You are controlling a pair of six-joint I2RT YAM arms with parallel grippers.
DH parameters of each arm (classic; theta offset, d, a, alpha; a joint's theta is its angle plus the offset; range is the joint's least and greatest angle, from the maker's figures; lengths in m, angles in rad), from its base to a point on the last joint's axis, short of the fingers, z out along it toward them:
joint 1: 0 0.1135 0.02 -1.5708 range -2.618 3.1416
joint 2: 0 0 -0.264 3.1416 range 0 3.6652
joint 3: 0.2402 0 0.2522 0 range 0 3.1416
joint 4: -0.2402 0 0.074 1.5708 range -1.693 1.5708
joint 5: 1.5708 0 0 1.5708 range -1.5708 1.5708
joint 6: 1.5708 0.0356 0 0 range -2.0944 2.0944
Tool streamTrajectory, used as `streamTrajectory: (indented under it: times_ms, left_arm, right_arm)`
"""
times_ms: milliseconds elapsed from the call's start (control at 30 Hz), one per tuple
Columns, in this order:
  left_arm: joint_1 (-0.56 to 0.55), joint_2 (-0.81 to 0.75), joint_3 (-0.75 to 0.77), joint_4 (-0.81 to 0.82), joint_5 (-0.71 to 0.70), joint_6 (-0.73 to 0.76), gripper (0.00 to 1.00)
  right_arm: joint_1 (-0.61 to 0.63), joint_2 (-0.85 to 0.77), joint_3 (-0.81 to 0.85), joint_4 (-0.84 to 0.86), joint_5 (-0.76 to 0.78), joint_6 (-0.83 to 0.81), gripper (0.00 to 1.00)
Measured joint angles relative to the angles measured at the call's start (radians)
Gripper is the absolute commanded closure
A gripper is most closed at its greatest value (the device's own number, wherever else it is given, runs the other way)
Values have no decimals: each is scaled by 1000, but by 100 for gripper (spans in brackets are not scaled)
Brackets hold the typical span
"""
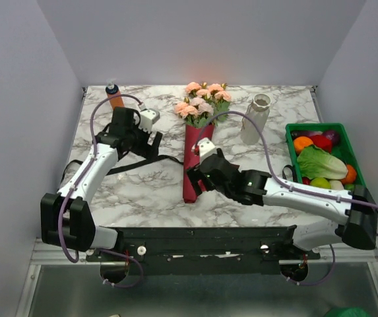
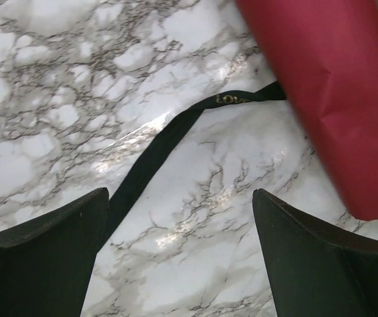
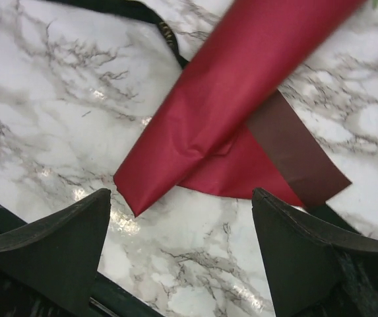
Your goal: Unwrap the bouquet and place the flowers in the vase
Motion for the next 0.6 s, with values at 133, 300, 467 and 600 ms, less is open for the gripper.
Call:
streamTrajectory:
  times_ms: [133, 300, 467, 600]
  left_arm:
    - [151, -34, 26, -55, 79, 2, 1]
    - [312, -47, 27, -117, 157, 19, 1]
    - [357, -71, 23, -181, 208, 48, 1]
    - [357, -103, 23, -213, 236, 67, 1]
  right_arm:
    - [80, 146, 101, -34, 26, -158, 5]
    - [166, 342, 193, -65, 102, -299, 6]
    - [211, 456, 194, -103, 152, -365, 7]
    - [229, 493, 192, -102, 190, -389, 9]
